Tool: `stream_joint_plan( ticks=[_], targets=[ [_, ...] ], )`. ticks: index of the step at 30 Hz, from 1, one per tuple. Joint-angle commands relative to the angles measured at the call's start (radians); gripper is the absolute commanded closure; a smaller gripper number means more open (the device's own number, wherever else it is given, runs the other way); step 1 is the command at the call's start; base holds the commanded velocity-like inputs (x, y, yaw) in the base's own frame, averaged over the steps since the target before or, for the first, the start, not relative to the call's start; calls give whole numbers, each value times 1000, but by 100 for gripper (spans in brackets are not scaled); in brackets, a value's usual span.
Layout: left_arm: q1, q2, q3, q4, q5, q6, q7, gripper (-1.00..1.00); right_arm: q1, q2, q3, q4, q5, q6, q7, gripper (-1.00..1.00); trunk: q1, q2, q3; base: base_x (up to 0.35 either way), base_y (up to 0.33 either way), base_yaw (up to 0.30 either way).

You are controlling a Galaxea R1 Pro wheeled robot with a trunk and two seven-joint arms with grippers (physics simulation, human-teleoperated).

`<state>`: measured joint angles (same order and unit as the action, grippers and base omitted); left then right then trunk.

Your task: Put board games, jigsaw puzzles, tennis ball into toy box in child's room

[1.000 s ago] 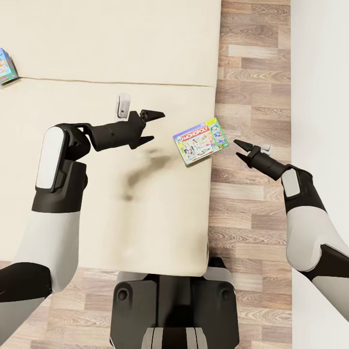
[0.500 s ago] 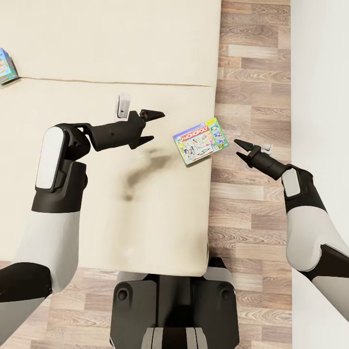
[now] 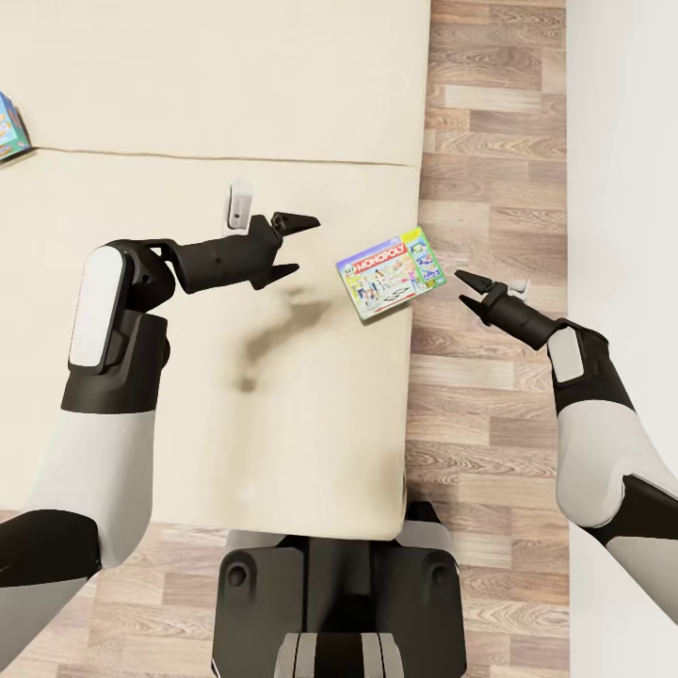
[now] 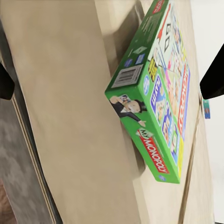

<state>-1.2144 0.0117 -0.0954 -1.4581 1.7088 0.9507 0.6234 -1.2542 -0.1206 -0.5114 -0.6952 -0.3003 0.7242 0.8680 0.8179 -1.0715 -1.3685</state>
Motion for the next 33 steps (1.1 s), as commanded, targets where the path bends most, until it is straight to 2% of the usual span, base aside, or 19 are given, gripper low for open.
stream_joint_plan(
  ticks=[1, 19, 27, 33],
  targets=[
    [-1, 1, -1, -1, 10, -1, 10, -100, -1, 0, -2, 0, -2, 6, 2, -100, 0, 0, 0, 0, 0, 0],
    [-1, 1, 1, -1, 13, -1, 10, -100, -1, -2, -2, 0, -2, -32, 2, -100, 0, 0, 0, 0, 0, 0],
    [-1, 1, 2, -1, 12, -1, 10, -100, -1, -2, -3, 0, -2, -36, 2, -100, 31, -56, -25, 0, 0, 0],
    [-1, 1, 2, -1, 12, -1, 10, -100, -1, -2, -3, 0, -2, -37, 2, -100, 31, -56, -25, 0, 0, 0]
  ],
)
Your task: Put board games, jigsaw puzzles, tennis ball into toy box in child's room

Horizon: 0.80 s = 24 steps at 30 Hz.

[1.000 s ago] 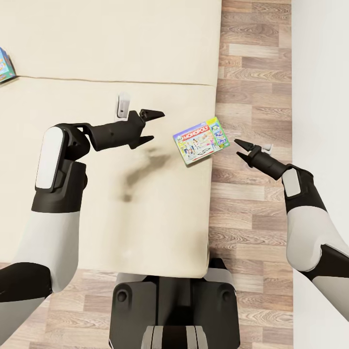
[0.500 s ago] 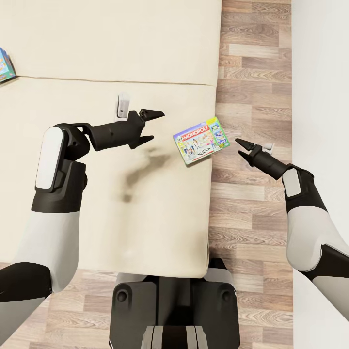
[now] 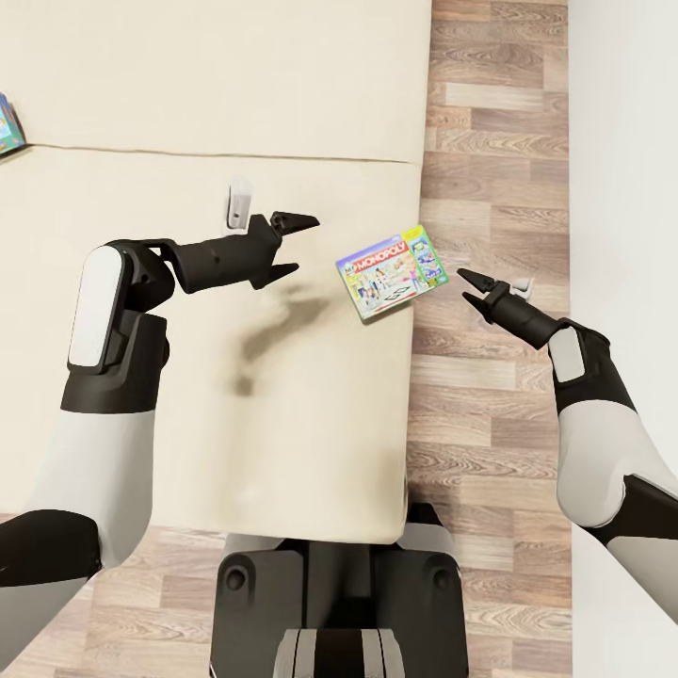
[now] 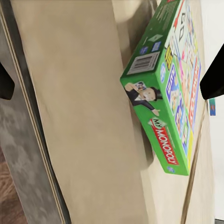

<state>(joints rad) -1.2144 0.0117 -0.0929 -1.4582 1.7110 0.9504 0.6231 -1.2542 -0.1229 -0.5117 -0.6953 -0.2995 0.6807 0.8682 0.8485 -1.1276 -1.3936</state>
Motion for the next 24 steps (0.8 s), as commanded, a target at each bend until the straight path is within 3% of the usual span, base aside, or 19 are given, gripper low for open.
stream_joint_plan(
  ticks=[1, 11, 24],
  targets=[
    [-1, 1, -1, -1, 10, -1, 10, -100, -1, 0, -2, 0, -3, 6, 2, -100, 0, 0, 0, 0, 0, 0],
    [-1, 1, -1, -1, 11, -1, 10, -100, 0, 0, -2, 0, -3, 5, 2, -100, 0, 0, 0, 0, 0, 23],
    [-1, 2, 0, 1, 10, -1, 10, -100, 0, 0, -2, 0, -3, 5, 2, -100, 0, 0, 0, 0, 0, 147]
  ],
)
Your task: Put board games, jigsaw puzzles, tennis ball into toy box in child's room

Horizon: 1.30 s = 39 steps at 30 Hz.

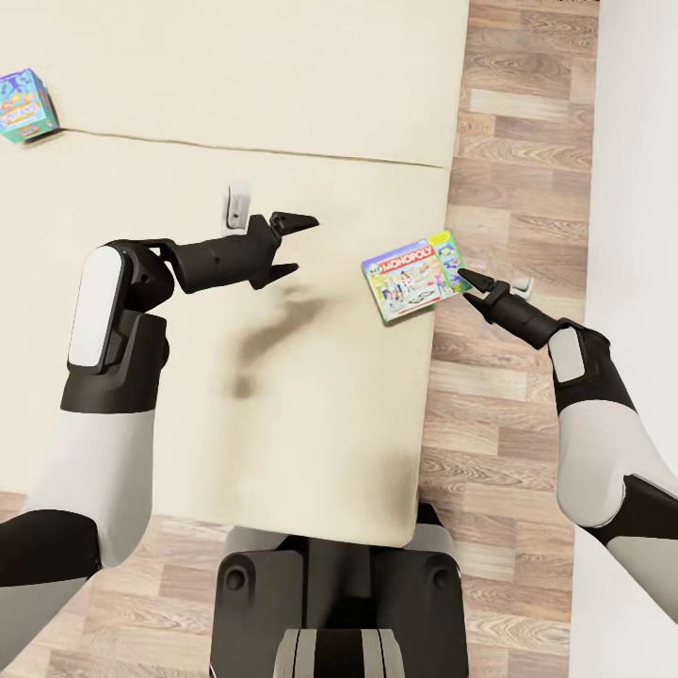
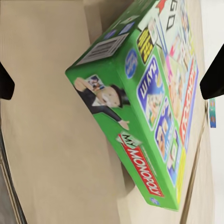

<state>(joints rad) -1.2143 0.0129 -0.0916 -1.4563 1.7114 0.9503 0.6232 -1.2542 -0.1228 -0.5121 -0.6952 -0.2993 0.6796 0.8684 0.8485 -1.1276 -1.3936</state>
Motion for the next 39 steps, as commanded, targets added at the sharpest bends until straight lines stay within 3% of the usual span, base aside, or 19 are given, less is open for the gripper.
stream_joint_plan(
  ticks=[1, 39],
  targets=[
    [-1, 1, -1, 0, 10, -1, 10, -100, 0, 0, -2, 0, -3, 6, 2, -100, 0, 0, 0, 0, 0, 78],
    [-1, 1, 0, 10, 10, -1, 10, -100, 0, 0, -3, 0, -3, 6, 1, -100, 0, 0, 0, 0, 0, 16]
  ],
)
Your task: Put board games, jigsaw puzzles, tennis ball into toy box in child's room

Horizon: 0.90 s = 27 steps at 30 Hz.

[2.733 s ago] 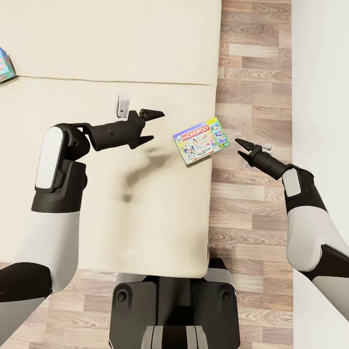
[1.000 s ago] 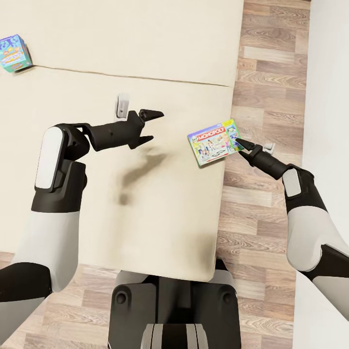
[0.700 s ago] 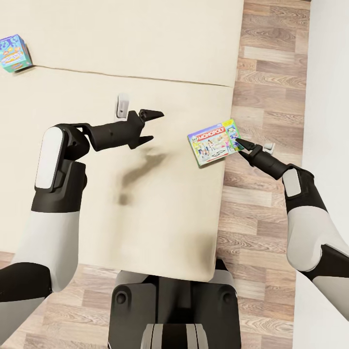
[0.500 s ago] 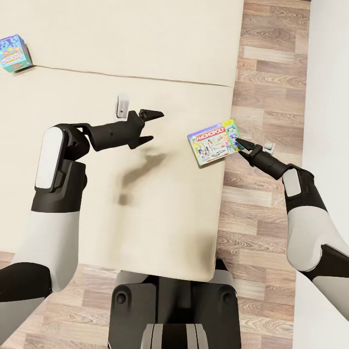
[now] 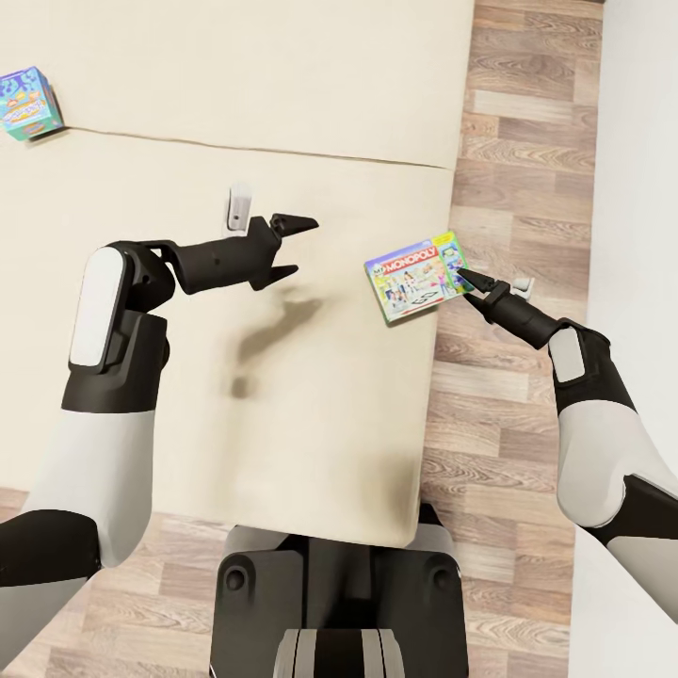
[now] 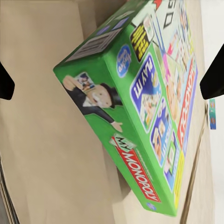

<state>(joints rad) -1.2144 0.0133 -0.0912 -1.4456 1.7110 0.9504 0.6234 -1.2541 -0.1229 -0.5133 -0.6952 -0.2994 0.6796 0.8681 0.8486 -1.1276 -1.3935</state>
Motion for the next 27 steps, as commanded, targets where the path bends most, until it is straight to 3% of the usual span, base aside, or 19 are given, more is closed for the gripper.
stream_joint_plan(
  ticks=[1, 12, 27],
  targets=[
    [-1, 1, -1, 1, 10, -1, 10, -100, -1, 0, -2, 0, -3, 6, 2, -100, 0, 0, 0, 0, 0, 90],
    [-1, 1, -1, 5, 10, -1, 10, -100, -1, 1, -2, 0, -3, 6, 2, -100, 0, 0, 2, 0, 0, 105],
    [-1, 1, -1, 17, 10, -1, 10, -100, 0, 0, -2, 0, -3, 6, 2, -100, 0, 0, 3, 0, 0, 24]
  ],
)
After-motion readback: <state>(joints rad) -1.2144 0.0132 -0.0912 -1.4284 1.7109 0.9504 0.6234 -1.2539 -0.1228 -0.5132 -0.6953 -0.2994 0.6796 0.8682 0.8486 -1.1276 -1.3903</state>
